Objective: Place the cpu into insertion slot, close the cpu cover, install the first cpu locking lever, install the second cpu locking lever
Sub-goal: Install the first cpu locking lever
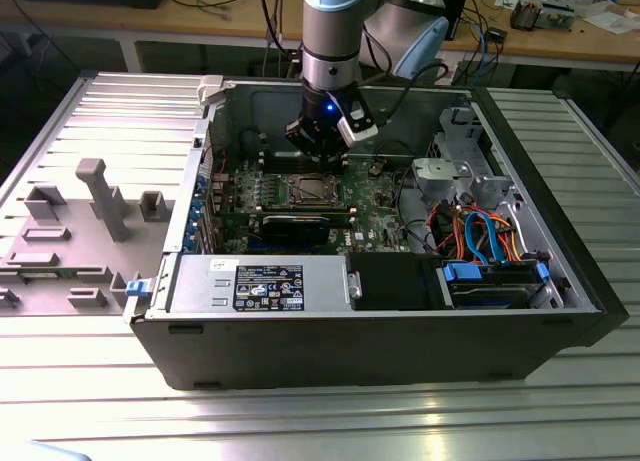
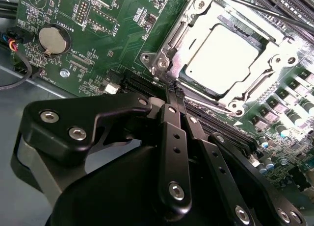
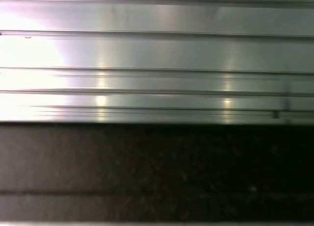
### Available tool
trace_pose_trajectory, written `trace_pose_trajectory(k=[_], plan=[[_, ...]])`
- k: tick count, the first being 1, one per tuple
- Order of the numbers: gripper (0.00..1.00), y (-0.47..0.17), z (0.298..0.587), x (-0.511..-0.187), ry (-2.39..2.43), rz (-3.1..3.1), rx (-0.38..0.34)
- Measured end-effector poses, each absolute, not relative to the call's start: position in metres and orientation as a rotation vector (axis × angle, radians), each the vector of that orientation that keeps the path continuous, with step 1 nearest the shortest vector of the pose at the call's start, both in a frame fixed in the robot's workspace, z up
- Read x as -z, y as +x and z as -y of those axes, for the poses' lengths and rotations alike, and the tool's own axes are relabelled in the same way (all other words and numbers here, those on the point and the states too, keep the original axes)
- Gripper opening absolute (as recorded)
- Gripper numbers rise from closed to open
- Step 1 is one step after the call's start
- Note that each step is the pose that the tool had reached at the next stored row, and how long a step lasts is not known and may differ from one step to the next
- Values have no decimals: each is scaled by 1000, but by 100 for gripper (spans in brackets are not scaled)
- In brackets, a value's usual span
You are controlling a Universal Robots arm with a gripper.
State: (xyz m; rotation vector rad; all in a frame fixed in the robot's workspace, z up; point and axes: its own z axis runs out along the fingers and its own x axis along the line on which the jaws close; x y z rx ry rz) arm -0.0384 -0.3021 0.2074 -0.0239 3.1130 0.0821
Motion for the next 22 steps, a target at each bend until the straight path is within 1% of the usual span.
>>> trace_pose_trajectory(k=[22], plan=[[11,-38,302,-206,-24,-3113,-83]])
